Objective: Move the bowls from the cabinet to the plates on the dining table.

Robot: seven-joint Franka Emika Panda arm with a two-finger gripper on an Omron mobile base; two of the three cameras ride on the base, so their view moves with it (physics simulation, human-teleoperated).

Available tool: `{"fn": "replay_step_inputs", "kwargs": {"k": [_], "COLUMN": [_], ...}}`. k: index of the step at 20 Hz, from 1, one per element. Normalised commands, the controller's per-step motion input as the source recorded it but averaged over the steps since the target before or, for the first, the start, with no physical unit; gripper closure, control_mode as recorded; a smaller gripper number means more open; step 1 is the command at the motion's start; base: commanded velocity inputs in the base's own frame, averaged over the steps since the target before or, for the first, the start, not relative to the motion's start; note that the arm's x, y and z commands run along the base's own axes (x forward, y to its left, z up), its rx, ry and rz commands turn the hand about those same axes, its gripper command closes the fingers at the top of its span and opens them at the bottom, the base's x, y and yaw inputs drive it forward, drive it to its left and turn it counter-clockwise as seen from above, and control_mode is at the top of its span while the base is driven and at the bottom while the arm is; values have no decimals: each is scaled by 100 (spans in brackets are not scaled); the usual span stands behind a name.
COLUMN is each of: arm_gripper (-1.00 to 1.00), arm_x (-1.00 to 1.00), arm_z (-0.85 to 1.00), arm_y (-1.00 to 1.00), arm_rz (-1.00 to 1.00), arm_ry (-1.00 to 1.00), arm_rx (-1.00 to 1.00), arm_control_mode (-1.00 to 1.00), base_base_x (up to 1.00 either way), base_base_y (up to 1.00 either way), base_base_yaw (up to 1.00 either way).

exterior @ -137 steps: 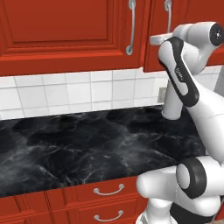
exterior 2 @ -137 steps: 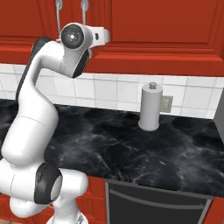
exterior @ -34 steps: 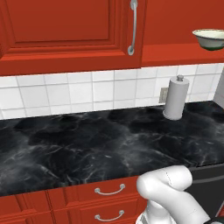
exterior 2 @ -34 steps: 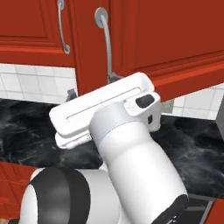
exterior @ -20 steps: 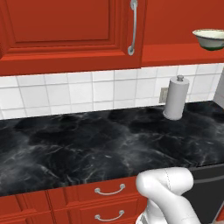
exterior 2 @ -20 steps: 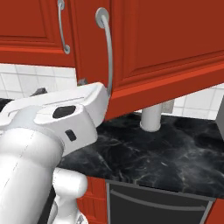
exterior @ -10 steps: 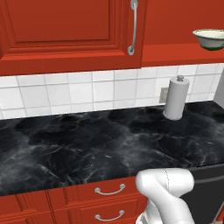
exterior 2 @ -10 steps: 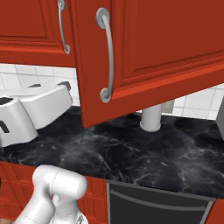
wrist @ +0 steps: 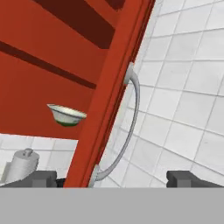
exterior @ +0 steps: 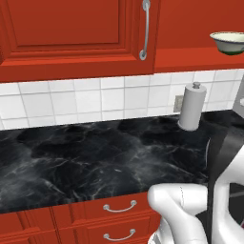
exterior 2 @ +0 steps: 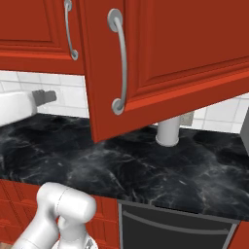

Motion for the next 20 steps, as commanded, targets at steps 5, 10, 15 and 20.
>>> {"fn": "replay_step_inputs", "kwargs": {"k": [5,10,15,20], "arm_gripper": [-100,-100,-100,-100], "arm_x": [28,44,45,39], "arm_z": [-3,-9,-9,-4], "arm_y": [10,0,-1,-10], "arm_rz": [-33,-25,-21,-21], "arm_ry": [5,3,1,1], "arm_rx": [0,0,0,0], "arm_control_mode": [-100,-100,-100,-100], "base_base_x": [0,0,0,0], "base_base_y": [0,0,0,0], "base_base_yaw": [0,0,0,0]}}
